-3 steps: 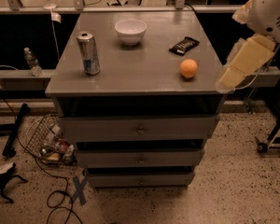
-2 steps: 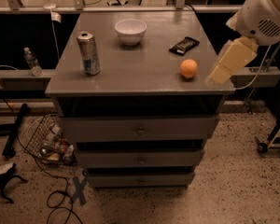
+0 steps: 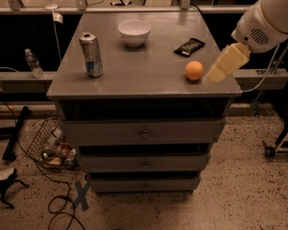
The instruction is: Move orange near redbull can
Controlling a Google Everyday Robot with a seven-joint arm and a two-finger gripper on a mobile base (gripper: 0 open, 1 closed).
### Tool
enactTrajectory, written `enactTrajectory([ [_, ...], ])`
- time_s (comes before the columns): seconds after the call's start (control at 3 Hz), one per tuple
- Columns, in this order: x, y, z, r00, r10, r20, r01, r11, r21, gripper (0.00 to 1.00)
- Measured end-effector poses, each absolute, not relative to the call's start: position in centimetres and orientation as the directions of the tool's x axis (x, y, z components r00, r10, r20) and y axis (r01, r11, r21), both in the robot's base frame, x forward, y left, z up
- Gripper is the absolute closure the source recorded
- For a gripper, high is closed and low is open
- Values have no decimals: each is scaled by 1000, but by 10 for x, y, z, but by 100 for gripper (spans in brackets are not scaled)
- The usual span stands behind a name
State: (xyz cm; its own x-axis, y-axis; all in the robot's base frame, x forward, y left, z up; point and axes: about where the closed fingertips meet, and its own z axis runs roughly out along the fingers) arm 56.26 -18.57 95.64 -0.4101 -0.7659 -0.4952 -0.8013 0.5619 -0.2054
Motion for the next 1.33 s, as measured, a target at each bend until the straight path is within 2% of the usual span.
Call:
enactTrajectory([
  [1.33, 659, -211, 878, -592, -643, -486, -633, 744, -213, 0],
])
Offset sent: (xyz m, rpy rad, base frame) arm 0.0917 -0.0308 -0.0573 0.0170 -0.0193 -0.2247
